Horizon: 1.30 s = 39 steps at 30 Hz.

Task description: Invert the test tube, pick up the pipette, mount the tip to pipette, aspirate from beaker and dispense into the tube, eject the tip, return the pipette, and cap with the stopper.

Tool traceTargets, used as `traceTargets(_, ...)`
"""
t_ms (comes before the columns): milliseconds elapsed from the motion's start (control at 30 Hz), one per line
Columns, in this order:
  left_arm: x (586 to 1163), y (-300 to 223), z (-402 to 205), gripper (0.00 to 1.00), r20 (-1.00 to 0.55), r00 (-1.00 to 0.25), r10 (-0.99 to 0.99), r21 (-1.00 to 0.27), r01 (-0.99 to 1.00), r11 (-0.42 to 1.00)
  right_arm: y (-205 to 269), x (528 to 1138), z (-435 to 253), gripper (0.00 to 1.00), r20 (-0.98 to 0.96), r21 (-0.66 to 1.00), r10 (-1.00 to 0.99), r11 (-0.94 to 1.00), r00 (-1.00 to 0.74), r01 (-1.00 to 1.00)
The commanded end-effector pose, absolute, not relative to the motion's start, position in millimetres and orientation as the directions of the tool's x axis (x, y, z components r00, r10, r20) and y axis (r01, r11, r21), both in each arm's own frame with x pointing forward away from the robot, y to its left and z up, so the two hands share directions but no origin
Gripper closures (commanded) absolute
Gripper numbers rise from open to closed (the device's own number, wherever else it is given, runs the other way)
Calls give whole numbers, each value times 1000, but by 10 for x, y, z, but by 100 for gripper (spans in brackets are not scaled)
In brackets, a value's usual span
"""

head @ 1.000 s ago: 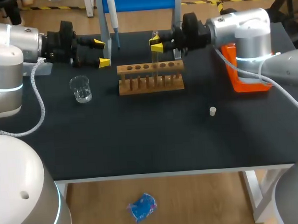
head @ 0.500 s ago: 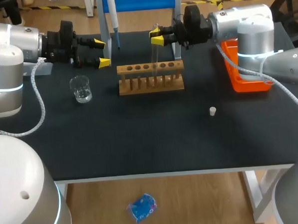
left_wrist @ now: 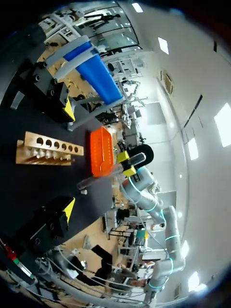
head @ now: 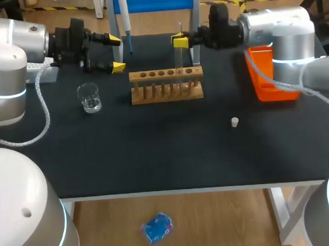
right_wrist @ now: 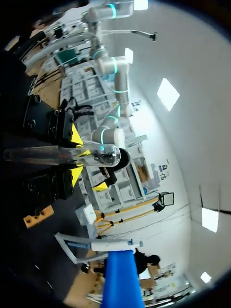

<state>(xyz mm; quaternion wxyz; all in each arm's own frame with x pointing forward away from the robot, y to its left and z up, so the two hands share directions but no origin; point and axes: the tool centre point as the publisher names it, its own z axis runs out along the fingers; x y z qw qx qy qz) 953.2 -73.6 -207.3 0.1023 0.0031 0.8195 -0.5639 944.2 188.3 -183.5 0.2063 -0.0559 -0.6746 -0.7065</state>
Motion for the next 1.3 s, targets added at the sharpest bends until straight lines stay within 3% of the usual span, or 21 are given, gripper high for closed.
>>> traceTargets(33, 9411, -741, -2021, 0, -460, -885, -71, -820, 393, 416, 1847, 9347, -1825, 100, 568, 797, -260, -60, -781, 600)
traceTargets(433, 9411, -741, -2021, 0, -460, -885, -71, -820, 393, 416, 1847, 9347, -1825, 100, 568, 797, -260, -60, -781, 600)
traceTargets(467, 9387, -751, -1961, 0, -525, -846, -95, -820, 473, 322, 1847, 9347, -1825, 100, 568, 797, -260, -60, -781, 600)
traceTargets(533, 9317, -766, -1905, 0, -728, -682, -71, -664, 674, 323, 1816, 9328, -1773, 100, 664, 725, -220, -44, -715, 687)
traceTargets(700, 9156, -892, -1909, 0, -923, -384, -37, -375, 870, 320, 1791, 9245, -1641, 100, 862, 495, -132, 12, -489, 869)
traceTargets(1200, 9156, -892, -1909, 0, -923, -384, -37, -375, 870, 320, 1778, 9212, -1617, 100, 890, 450, -111, 48, -443, 892)
traceTargets(1267, 9101, -918, -1902, 0, -964, -266, -17, -259, 921, 291, 1791, 9236, -1612, 100, 911, 409, -76, 66, -404, 910)
traceTargets(1300, 9058, -927, -1895, 0, -991, -119, 60, -96, 952, 292, 1800, 9247, -1614, 100, 931, 364, -46, 87, -362, 927)
